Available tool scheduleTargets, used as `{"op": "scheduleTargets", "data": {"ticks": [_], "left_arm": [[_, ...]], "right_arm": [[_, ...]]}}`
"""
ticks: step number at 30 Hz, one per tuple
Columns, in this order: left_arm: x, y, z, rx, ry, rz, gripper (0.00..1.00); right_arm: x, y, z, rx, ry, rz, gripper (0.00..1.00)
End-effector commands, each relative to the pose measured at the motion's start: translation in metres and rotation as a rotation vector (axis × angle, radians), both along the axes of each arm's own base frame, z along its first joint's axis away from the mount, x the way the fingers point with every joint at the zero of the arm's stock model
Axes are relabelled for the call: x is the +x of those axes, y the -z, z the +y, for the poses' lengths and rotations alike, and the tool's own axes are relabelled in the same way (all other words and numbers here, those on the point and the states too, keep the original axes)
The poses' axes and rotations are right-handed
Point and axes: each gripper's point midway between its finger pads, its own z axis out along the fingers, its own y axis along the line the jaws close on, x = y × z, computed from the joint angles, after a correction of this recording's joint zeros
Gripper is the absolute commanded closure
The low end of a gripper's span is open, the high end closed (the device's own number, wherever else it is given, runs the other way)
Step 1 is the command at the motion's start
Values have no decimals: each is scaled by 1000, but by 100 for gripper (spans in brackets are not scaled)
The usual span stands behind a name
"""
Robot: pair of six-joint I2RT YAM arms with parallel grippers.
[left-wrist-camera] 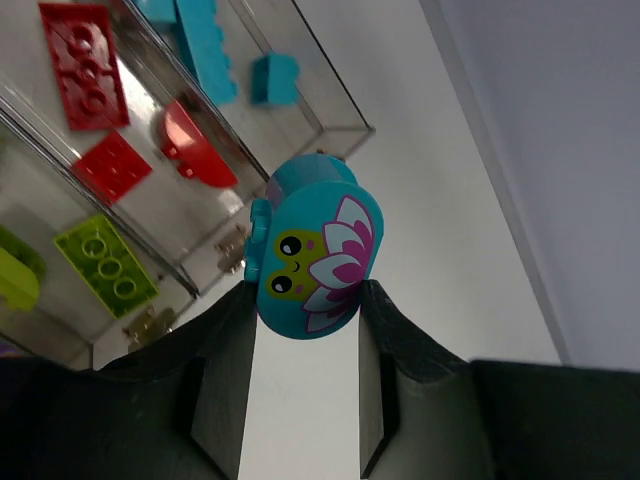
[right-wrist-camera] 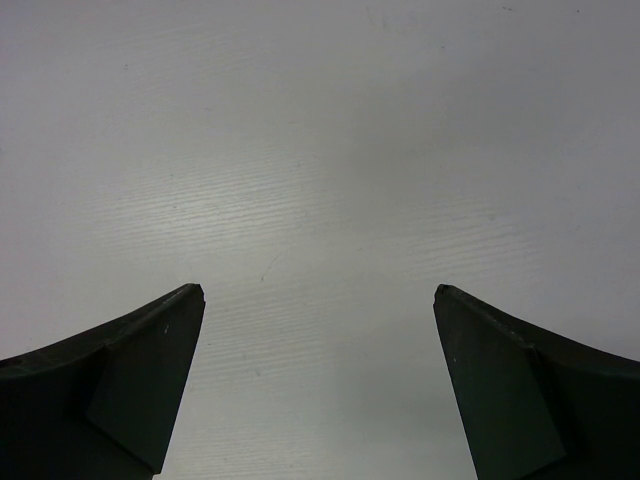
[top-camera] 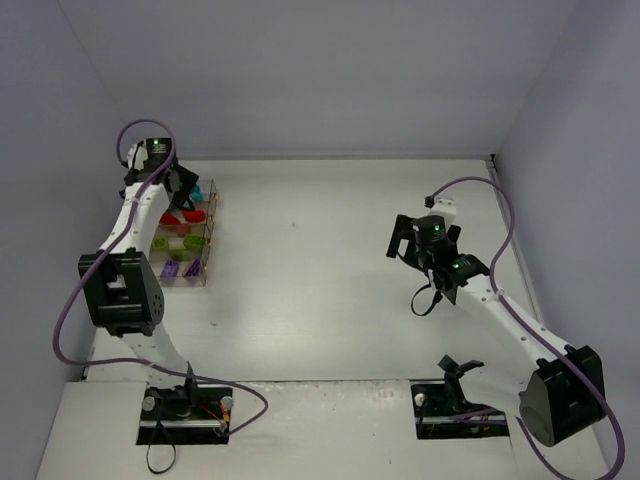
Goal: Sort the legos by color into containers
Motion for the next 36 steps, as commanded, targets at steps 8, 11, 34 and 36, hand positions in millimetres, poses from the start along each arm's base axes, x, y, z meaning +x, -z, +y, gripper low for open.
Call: {"op": "scheduleTargets", "data": {"ticks": [8, 11, 34, 36], "left_arm": [[72, -25, 80, -55, -218, -148, 83], [82, -3, 92, -81, -268, -123, 80], [59, -57, 98, 30, -172, -179, 39], [49, -76, 88, 71, -104, -206, 39]], "right_arm": [[22, -23, 8, 54, 13, -88, 4], [22, -23, 7, 51, 18, -88, 4], [20, -49, 6, 45, -5, -149, 0], [22, -62, 3, 38, 4, -180, 0]]}}
